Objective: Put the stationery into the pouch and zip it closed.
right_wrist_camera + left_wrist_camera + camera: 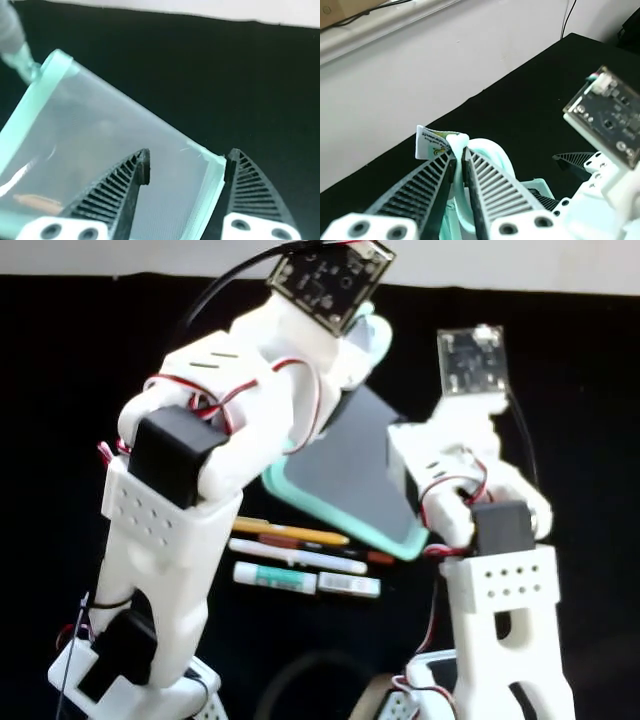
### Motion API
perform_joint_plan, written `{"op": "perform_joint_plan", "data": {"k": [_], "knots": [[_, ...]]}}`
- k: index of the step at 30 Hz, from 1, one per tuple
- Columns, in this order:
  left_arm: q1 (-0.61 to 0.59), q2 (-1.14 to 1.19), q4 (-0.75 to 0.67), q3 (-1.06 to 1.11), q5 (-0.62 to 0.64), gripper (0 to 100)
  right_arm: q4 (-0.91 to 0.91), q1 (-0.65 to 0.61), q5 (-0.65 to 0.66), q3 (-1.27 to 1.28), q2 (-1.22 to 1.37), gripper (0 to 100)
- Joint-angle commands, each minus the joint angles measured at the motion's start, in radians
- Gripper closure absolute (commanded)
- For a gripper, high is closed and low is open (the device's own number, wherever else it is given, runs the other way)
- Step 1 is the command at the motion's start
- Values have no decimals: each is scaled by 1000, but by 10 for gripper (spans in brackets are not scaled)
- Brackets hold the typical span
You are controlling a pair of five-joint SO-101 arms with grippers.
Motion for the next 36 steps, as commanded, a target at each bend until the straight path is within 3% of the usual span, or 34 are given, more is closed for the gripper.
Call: {"op": "perform_joint_plan", "data": {"k": [1,12,16,24,36], "knots": [[16,-4,0,-41,-38,992,-42,-8,-9,-5,-5,749],[16,-2,-5,-41,-43,992,-45,-225,-11,-10,-68,749],[18,-2,-5,-41,-43,992,-68,-237,-23,-8,-114,749],[13,-4,-5,-42,-43,992,-245,-239,-562,13,-117,749],[8,-2,2,-42,-43,992,-601,-283,-574,234,-124,752]]}}
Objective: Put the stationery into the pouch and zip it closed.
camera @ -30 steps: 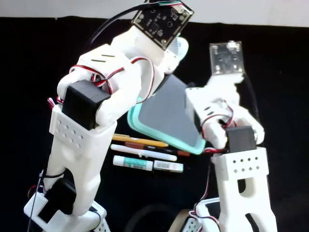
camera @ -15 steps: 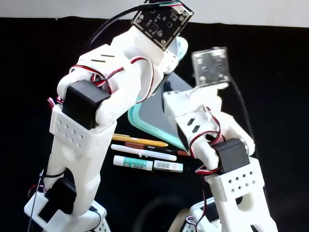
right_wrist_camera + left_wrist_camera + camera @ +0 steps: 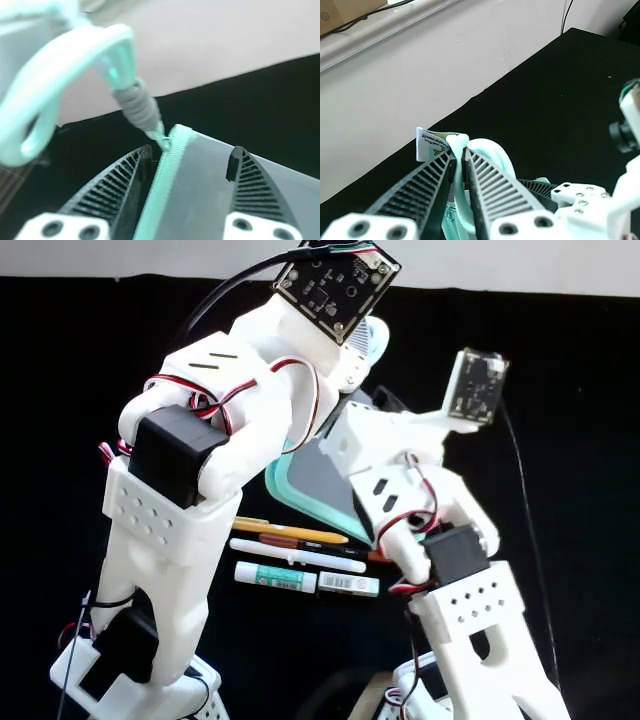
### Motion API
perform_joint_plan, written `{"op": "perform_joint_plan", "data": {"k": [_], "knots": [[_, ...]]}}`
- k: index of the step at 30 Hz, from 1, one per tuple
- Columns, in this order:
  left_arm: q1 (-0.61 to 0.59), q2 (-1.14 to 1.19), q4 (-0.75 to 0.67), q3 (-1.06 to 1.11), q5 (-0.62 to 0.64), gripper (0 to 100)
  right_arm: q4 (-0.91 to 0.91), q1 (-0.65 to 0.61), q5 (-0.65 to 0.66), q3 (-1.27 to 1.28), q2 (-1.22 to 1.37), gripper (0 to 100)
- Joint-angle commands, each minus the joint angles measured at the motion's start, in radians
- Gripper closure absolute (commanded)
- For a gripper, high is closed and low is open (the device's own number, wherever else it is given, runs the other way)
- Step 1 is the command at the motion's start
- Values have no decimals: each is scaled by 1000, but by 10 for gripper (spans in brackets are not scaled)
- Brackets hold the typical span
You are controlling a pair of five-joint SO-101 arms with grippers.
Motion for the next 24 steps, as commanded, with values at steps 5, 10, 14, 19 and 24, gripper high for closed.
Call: {"op": "perform_joint_plan", "data": {"k": [5,10,14,19,24], "knots": [[-8,-4,2,-42,-6,992,-133,-79,54,16,-24,752],[-13,-2,2,-41,-6,992,-194,-90,127,18,-24,753],[-13,-2,2,-41,-6,992,-206,-87,129,19,-18,753],[-13,-2,2,-41,-6,992,-209,-90,129,18,-15,753],[-10,-2,3,-41,-5,992,-344,-87,129,76,-12,753]]}}
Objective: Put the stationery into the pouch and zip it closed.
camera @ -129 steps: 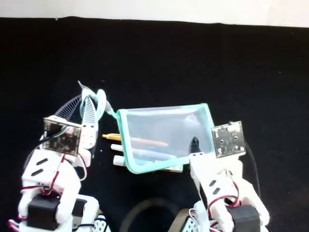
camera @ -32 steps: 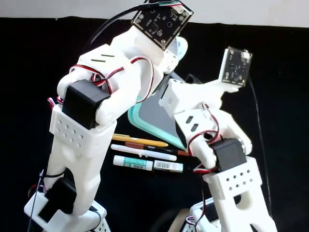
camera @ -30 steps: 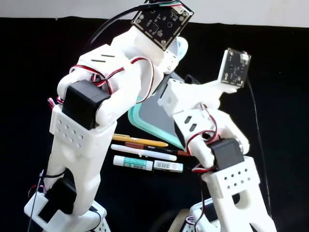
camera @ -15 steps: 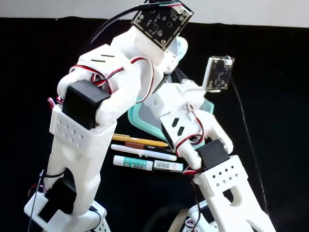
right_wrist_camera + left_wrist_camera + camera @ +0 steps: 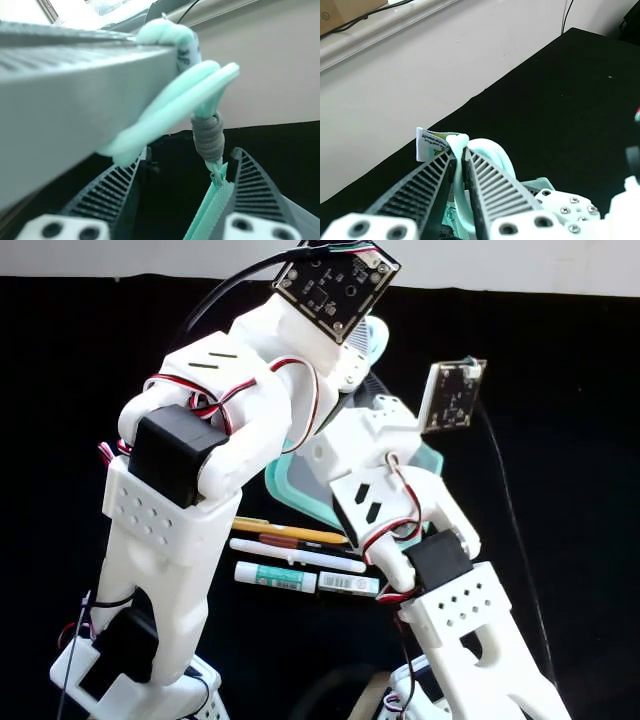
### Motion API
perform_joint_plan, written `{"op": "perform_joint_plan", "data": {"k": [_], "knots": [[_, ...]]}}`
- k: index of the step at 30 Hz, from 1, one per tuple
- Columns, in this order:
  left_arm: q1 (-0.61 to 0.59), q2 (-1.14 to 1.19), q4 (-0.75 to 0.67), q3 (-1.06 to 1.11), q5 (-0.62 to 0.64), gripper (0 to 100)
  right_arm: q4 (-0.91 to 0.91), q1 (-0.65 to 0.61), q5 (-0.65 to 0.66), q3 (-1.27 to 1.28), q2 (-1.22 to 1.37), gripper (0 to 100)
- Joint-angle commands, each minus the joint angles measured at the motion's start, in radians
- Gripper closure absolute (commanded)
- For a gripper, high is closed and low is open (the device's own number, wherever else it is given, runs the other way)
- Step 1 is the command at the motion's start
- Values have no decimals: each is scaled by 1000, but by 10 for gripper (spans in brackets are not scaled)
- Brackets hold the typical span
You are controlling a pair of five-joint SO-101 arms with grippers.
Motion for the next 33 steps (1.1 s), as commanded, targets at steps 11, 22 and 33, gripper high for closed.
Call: {"op": "perform_joint_plan", "data": {"k": [11,22,33], "knots": [[-4,-2,37,-41,-3,992,-415,-7,126,220,-12,753],[-4,-2,57,-41,-3,992,-526,-5,213,240,-12,861],[-4,-4,52,-42,-3,992,-529,-8,213,338,-13,863]]}}
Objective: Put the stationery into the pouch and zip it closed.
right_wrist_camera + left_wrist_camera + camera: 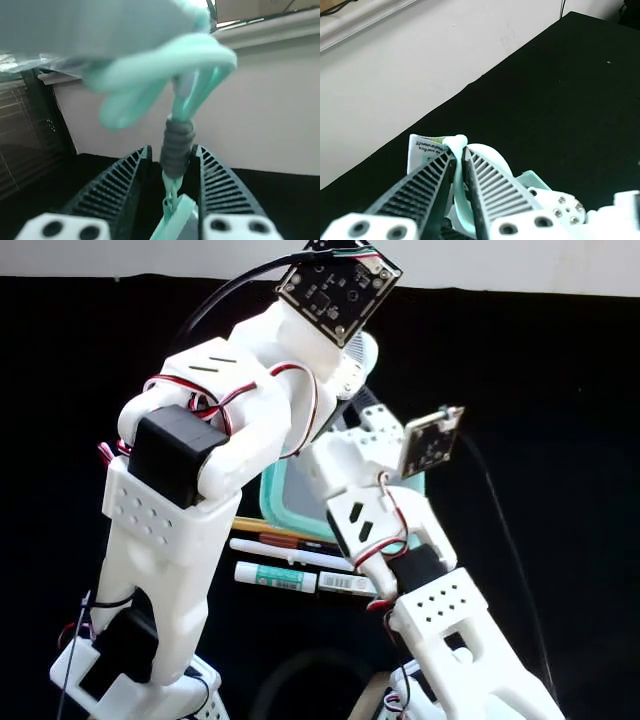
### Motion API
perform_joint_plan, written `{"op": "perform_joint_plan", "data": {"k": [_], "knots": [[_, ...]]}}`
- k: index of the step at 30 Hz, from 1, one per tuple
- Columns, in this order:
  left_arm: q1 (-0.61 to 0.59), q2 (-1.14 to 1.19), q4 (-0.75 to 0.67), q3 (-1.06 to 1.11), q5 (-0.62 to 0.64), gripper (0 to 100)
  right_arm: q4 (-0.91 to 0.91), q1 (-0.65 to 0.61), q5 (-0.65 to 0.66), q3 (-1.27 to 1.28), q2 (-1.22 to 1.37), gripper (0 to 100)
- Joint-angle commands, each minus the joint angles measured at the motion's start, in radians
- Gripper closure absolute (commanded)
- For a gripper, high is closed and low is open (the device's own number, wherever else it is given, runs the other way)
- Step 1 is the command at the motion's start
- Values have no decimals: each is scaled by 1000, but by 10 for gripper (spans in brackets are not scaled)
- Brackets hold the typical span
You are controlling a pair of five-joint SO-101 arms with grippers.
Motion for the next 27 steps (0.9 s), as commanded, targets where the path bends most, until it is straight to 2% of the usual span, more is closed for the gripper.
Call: {"op": "perform_joint_plan", "data": {"k": [1,27], "knots": [[-4,-4,-5,-42,-3,992,-21,-12,14,8,-13,861],[30,-8,52,-42,-5,992,-22,-8,8,-53,-12,861]]}}
